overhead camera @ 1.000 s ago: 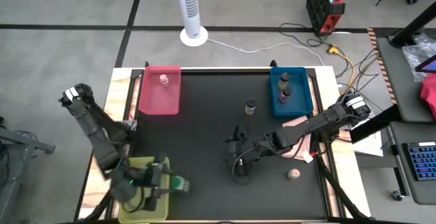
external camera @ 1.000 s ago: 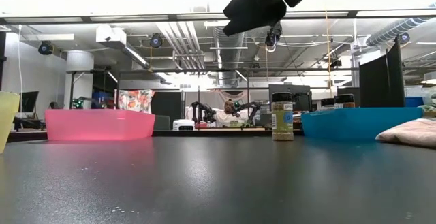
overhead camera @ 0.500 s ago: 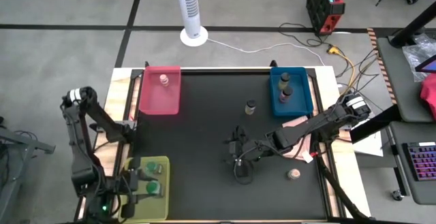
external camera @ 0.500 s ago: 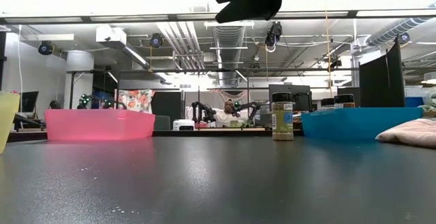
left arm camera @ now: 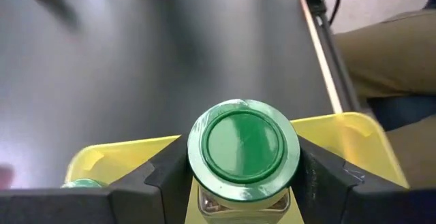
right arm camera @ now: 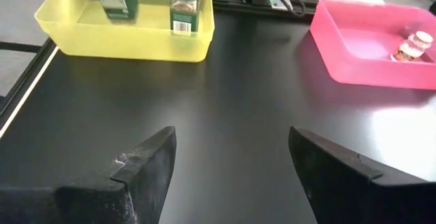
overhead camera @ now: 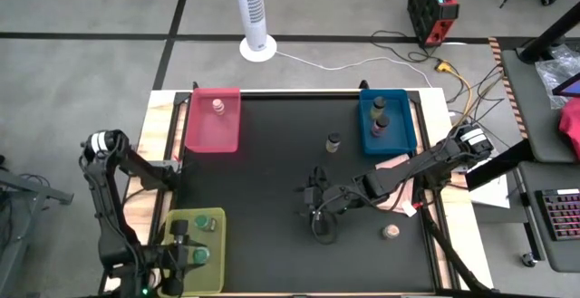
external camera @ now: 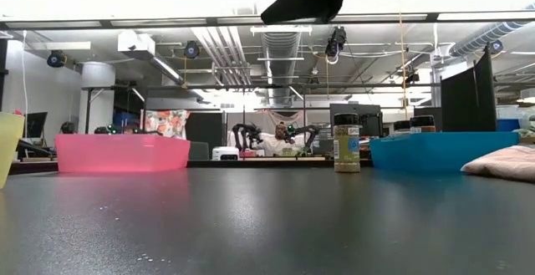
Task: Sort spices by type
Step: Put the green seasoning into the yellow bin
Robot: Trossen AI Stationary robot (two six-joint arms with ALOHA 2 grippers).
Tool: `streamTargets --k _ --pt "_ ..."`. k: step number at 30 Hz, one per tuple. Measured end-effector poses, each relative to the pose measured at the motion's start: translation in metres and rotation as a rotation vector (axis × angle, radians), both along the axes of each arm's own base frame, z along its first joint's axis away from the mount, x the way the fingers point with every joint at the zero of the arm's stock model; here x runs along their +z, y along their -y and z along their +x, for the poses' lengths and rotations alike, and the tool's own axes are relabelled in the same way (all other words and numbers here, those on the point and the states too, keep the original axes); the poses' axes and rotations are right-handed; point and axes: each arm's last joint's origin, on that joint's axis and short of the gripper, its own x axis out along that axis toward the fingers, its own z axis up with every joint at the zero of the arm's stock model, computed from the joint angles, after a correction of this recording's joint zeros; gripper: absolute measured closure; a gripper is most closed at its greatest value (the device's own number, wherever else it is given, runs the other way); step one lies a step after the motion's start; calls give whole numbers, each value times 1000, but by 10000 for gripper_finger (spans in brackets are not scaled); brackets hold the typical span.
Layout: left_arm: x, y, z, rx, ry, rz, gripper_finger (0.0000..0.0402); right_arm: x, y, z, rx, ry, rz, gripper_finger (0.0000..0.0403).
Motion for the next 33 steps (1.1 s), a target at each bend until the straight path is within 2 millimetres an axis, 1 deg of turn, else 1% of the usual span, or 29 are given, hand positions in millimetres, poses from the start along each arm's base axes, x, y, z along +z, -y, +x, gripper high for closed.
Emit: streamTargets --k 4,9,17,21,29,33 --pt "-7 1 0 10 22 65 217 2 0 1 7 18 -8 138" --pt "-10 -2 0 29 61 108 217 2 0 1 7 20 -8 148" --pt "-8 -20 -4 30 69 102 217 2 0 1 7 21 -7 160" --pt "-7 -27 -7 9 55 75 217 2 0 1 7 21 -7 159" --pt "-26 -45 -13 -6 54 28 217 2 1 2 3 22 -7 152" --pt "-35 -49 -14 -19 68 -19 217 2 2 2 1 22 -6 159"
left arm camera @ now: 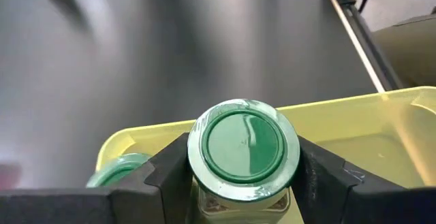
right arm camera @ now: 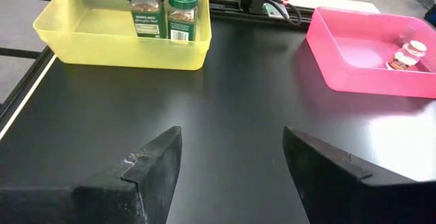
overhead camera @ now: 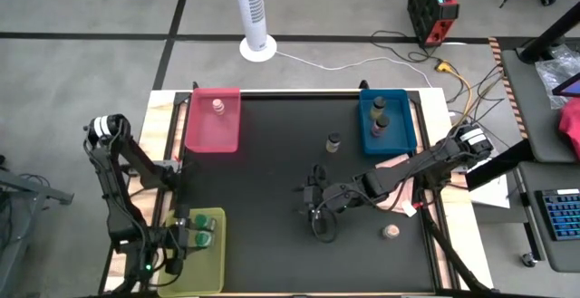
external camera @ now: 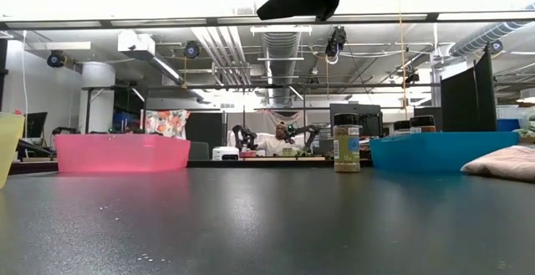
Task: Sort spices by type
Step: Put the green seasoning into the yellow bin
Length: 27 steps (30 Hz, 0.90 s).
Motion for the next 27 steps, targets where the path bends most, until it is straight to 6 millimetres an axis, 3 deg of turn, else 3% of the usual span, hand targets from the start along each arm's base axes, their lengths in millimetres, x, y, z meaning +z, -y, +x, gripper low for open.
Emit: streamTargets --k 27 --pt "-15 11 2 4 33 -108 212 0 0 0 1 1 -1 165"
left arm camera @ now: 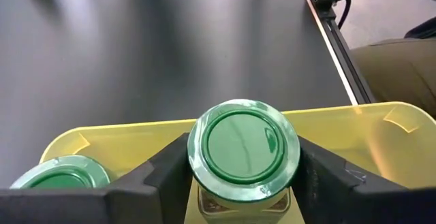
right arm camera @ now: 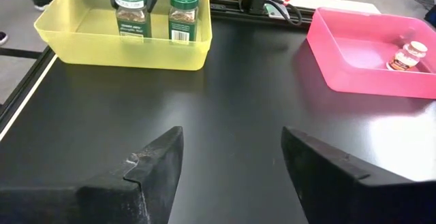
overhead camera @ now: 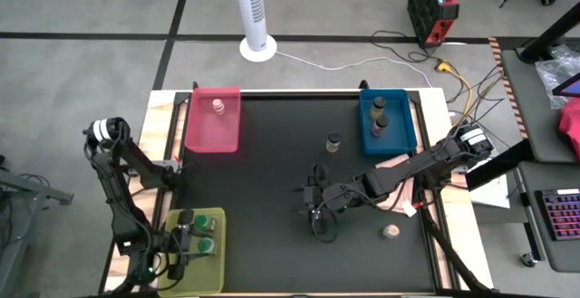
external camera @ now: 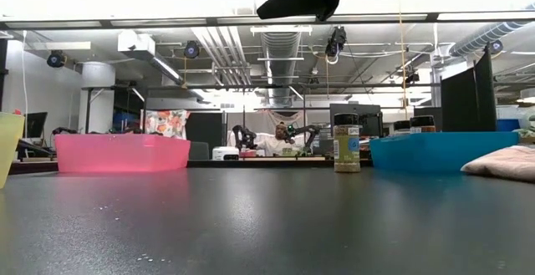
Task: Sort spices by type
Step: Put the green seasoning into the yellow bin
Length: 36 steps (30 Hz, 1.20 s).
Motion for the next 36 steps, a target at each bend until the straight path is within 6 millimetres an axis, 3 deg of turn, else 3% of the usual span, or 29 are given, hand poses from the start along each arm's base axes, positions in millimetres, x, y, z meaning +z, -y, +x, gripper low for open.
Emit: streamTargets --k 5,10,15,25,31,33,36 --pt "0 0 0 8 0 -10 149 0 0 0 0 0 0 169" --pt "0 0 0 8 0 -10 142 0 0 0 0 0 0 170" --pt "3 1 0 2 0 -6 156 0 0 0 0 1 1 170" --pt "36 11 3 -17 0 30 170 0 0 0 0 2 1 154" --pt "54 3 9 85 -33 64 177 0 0 0 0 0 0 147" --pt "60 -2 12 141 -56 62 199 0 0 0 1 -2 -1 147" --pt "68 -5 14 183 -102 60 266 0 0 0 6 -2 -10 152"
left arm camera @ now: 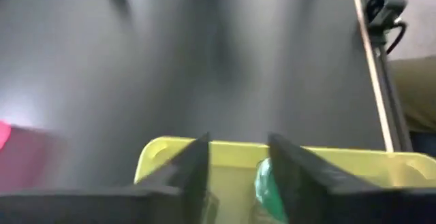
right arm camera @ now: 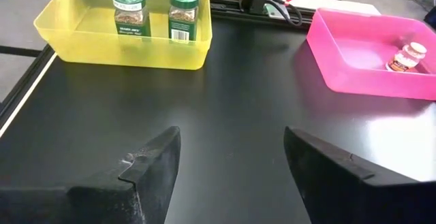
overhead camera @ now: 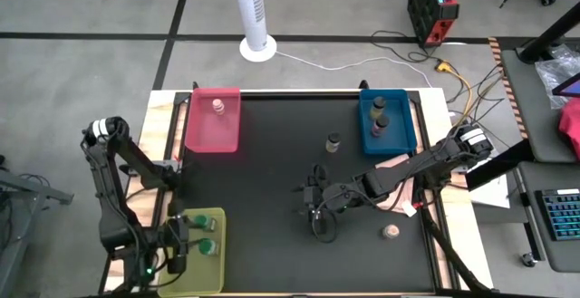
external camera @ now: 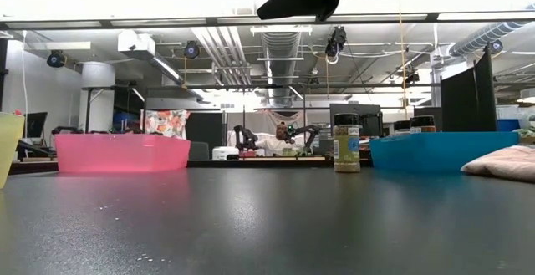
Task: Sort spices by type
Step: Put the green seasoning into the yellow bin
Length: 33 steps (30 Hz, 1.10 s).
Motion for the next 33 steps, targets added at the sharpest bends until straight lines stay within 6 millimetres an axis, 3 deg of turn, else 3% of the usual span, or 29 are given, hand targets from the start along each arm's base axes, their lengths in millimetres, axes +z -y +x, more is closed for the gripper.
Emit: streamTargets --k 3,5,10,18,33 --pt "6 -2 -1 5 -61 11 365 0 0 0 3 0 -5 158" --pt "10 -4 -2 29 -110 -2 387 0 0 0 8 -1 -14 162" --pt "14 -14 -5 125 -243 6 399 0 0 0 10 -2 -18 167" --pt "4 -24 -1 218 -453 3 401 0 0 0 11 -1 -21 154" --pt "-19 -25 1 219 -442 -20 402 0 0 0 17 -2 -30 163"
